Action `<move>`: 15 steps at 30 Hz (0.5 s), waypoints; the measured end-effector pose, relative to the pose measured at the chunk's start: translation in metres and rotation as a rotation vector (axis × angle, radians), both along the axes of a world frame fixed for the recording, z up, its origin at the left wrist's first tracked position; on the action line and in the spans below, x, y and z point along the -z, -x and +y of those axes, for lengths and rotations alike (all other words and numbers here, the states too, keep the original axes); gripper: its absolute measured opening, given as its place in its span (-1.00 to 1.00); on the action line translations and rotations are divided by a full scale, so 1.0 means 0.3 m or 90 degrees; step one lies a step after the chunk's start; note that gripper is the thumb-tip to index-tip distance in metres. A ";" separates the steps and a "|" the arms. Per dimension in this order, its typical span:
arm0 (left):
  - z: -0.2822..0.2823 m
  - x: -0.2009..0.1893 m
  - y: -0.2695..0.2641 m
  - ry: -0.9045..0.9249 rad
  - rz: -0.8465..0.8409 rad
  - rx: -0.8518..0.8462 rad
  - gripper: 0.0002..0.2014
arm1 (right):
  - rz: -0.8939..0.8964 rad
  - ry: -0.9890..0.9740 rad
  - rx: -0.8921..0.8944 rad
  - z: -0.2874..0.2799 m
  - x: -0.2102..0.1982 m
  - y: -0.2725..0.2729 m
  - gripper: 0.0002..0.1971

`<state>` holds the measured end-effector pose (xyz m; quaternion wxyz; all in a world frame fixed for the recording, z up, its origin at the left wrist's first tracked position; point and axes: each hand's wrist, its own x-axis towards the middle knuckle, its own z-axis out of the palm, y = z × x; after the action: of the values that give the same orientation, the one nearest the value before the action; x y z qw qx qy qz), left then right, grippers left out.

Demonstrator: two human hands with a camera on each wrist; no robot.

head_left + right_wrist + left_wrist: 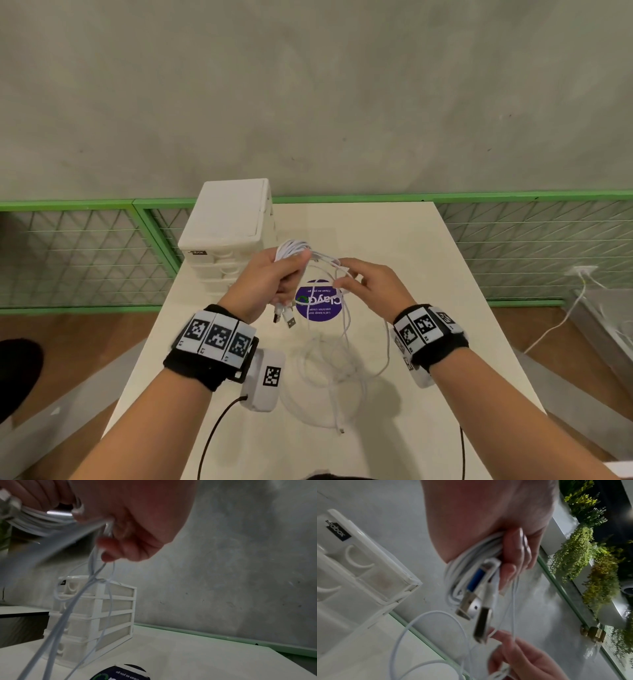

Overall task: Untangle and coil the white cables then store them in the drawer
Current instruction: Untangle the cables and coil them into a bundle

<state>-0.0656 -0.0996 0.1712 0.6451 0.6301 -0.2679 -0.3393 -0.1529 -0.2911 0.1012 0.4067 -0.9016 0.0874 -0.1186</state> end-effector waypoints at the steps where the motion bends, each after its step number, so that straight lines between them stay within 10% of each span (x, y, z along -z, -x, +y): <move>1: 0.003 0.003 -0.009 0.006 -0.003 -0.028 -0.76 | -0.011 -0.013 0.013 0.000 0.000 0.008 -0.73; 8: 0.056 -0.003 -0.105 0.035 0.053 -0.276 -0.65 | -0.044 -0.067 0.136 -0.068 0.073 0.079 -0.85; 15: 0.024 0.013 -0.054 -0.042 -0.018 -0.265 -0.69 | 0.099 -0.003 0.221 -0.120 0.140 0.124 -0.80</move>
<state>-0.0495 -0.0924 0.1672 0.6764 0.6974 -0.1297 -0.1980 -0.1901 -0.3272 0.0592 0.3744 -0.8784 0.2730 -0.1169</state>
